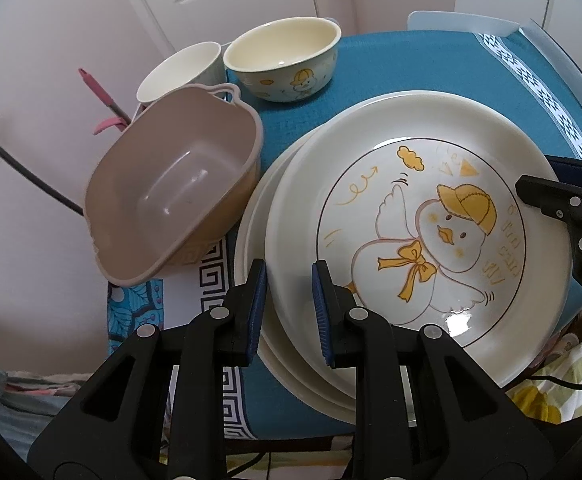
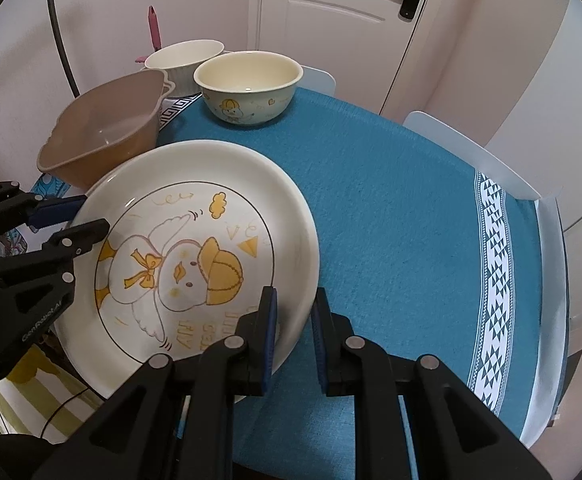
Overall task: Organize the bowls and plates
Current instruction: 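Lower the duck-print plate onto the plate stack with both grippers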
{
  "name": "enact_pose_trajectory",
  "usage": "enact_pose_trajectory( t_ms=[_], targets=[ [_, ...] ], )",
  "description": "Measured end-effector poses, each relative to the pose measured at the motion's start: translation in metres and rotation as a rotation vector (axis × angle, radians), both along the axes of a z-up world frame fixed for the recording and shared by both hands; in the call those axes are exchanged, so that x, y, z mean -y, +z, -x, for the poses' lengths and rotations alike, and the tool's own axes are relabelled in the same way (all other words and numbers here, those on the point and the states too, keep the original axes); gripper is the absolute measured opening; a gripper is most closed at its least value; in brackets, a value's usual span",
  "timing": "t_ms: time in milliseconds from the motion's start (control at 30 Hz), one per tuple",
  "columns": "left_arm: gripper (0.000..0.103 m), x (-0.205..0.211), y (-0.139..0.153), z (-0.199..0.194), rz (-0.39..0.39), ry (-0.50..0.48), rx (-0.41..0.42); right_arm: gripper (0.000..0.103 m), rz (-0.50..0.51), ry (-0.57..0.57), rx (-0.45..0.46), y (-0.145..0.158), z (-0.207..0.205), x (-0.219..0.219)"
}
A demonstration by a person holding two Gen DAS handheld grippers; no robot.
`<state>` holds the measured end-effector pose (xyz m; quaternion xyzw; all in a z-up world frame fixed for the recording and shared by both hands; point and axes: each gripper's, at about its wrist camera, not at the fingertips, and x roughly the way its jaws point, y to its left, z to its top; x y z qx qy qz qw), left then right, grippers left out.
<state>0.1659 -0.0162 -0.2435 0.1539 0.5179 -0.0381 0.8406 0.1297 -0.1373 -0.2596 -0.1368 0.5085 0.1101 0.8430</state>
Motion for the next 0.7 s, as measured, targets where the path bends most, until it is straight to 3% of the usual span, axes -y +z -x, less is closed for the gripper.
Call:
enact_pose_trajectory(
  t_ms=[700],
  targets=[
    [0.020, 0.011, 0.003, 0.003, -0.121, 0.007, 0.019, 0.016, 0.023, 0.001, 0.003, 0.001, -0.002, -0.005]
  ],
)
